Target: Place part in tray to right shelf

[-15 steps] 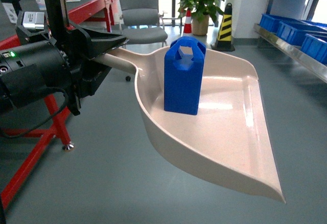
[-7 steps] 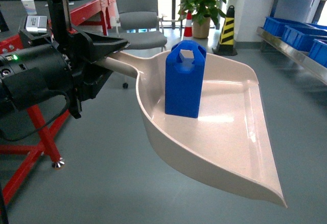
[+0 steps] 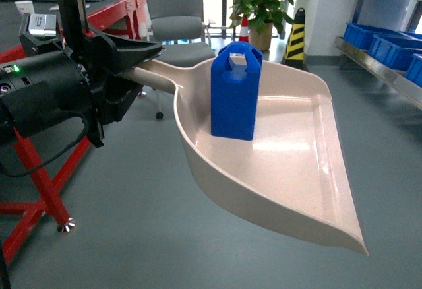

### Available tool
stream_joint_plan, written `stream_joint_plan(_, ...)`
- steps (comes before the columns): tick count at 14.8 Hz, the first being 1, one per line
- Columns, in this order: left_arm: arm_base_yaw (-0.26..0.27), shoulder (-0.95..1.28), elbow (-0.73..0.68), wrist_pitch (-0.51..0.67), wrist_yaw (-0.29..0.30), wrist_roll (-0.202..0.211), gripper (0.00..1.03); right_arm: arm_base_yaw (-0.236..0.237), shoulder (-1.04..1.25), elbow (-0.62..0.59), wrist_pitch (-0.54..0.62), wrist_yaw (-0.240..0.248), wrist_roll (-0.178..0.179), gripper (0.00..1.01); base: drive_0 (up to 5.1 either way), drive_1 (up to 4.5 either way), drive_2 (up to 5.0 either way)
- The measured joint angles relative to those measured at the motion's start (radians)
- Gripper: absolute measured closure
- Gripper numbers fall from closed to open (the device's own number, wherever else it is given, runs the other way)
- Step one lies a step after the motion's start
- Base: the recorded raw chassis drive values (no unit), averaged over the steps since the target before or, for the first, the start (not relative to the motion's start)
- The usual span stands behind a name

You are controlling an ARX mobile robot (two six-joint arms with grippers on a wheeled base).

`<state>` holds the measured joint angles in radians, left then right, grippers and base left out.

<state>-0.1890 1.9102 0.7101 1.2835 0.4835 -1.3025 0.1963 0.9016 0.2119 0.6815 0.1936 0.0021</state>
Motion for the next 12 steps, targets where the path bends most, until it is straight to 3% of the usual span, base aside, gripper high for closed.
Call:
stream_joint_plan(8, 0.004, 0.0, 0.0, -0.004, 0.0, 0.0, 0.88, 0.0, 0.0, 0.0, 0.001, -0.001, 0.0, 0.03, 0.0, 0.0, 0.0)
stream_joint_plan(12, -0.003, 0.0, 0.0, -0.004, 0.006, 0.0, 0.88, 0.0, 0.0, 0.0, 0.001, 0.0, 0.0, 0.03, -1.7, -1.72, -1.7)
